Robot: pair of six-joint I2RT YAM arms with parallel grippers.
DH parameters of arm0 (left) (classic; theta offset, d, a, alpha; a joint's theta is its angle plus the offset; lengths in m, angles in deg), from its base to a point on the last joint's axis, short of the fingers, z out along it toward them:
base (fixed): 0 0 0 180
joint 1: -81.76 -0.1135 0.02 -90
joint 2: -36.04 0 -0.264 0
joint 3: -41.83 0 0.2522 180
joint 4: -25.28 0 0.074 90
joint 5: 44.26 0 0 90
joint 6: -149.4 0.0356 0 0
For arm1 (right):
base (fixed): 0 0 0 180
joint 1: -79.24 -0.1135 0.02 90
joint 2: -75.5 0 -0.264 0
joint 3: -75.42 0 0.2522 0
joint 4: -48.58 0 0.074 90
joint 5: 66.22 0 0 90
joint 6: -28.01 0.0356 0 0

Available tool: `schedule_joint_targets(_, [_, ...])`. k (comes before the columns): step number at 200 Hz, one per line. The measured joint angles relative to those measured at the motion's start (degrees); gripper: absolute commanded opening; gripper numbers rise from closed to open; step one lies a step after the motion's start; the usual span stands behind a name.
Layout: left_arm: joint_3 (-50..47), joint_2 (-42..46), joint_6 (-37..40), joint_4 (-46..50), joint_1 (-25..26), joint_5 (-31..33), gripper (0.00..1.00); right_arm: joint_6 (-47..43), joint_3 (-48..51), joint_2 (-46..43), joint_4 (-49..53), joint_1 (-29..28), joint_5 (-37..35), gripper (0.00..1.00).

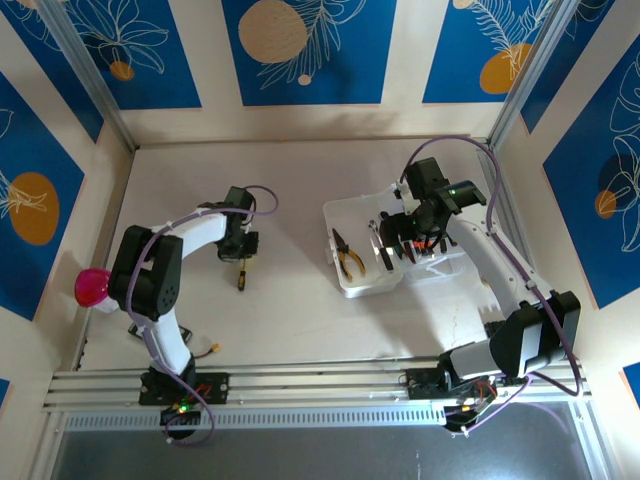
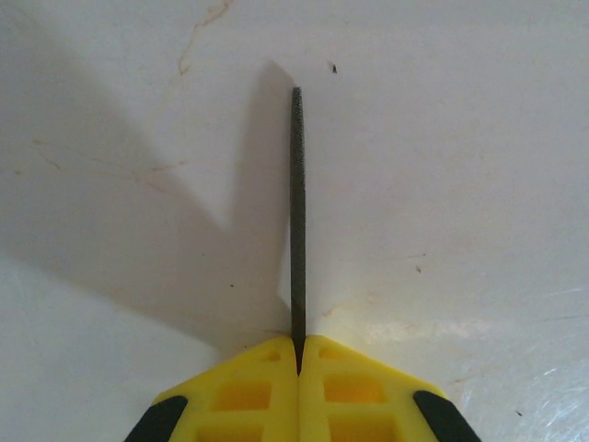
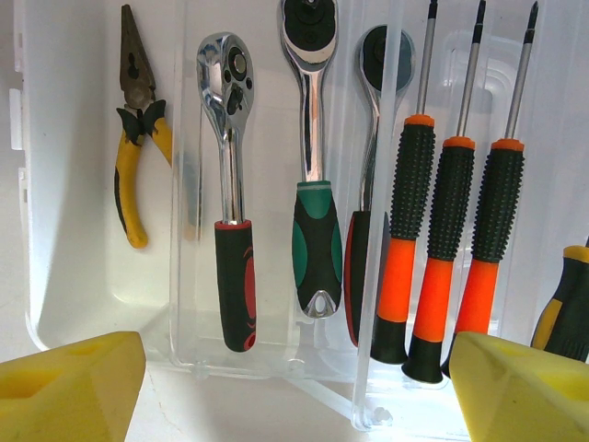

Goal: Pack the tool kit

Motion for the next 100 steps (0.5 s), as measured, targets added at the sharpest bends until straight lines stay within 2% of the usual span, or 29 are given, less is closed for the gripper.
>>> schedule_joint_targets(33, [-0.02, 0.26, 0.07, 0.0, 0.0, -0.13, 0.0, 0.0, 0.09, -0.07, -0.35, 0.0, 0.59, 0.86])
schedule_joint_targets(48, [-0.2, 0.59, 0.11, -0.04, 0.0, -0.5, 0.0, -0.02, 0.31, -0.2, -0.85, 0.0, 1.46, 0.9])
schedule_joint_targets(64, [-0.22, 1.46, 0.11, 0.0, 0.02, -2.71, 0.0, 0.24, 1.11, -1.07, -1.57, 0.0, 3.17, 1.0])
schedule_joint_targets(100, [1.7, 8.26, -0.11, 0.98, 0.11, -9.07, 0.0, 1.36, 2.69, -3.78, -5.2, -1.07, 8.81, 0.99])
